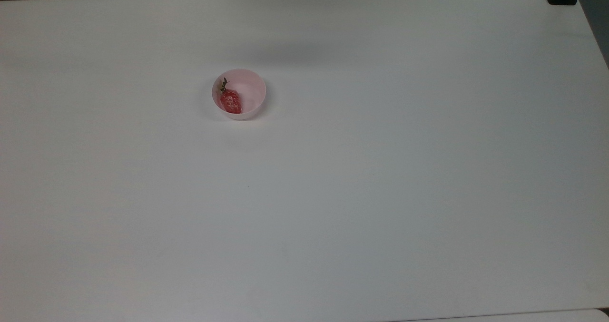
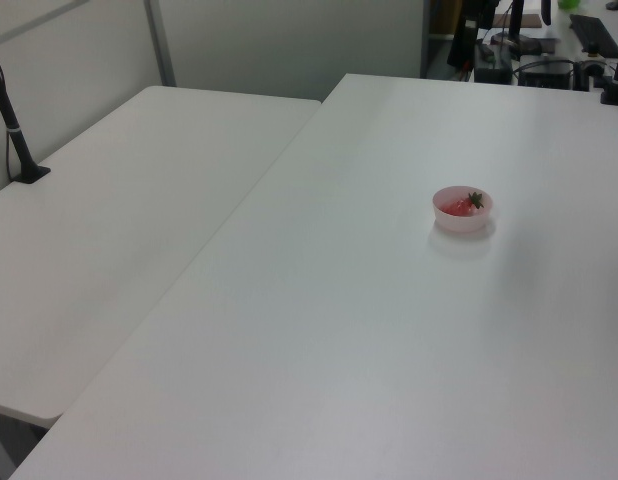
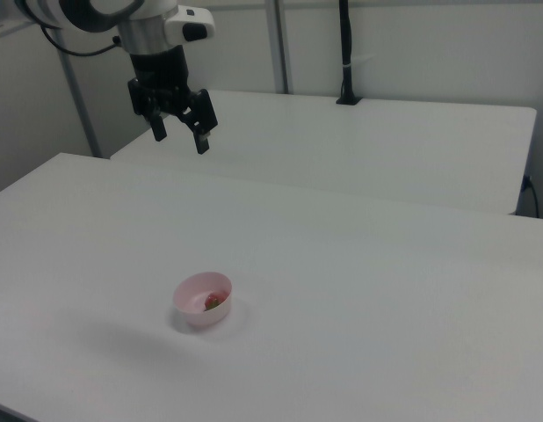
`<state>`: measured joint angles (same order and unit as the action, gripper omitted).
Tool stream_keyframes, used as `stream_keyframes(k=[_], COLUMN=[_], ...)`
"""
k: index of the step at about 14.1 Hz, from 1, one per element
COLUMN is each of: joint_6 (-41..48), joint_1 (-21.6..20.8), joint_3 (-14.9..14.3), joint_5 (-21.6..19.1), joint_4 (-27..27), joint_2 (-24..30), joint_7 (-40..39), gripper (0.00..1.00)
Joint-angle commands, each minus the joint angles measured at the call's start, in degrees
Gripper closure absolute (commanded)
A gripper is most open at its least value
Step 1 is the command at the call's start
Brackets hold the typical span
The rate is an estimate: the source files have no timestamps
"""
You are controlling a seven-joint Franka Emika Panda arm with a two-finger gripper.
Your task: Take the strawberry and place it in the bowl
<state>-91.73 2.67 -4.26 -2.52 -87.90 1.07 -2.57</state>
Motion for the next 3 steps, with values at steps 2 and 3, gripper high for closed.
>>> stream_keyframes(k=[2, 3], joint_6=[-1.7, -1.7], joint_1=[-1.5, -1.5], joint_3=[-0.9, -0.9], joint_5=[1.6, 1.6], joint_4=[-0.7, -0.6], joint_2=[0.2, 0.2], joint_7=[1.2, 1.2], gripper=[0.00, 0.00])
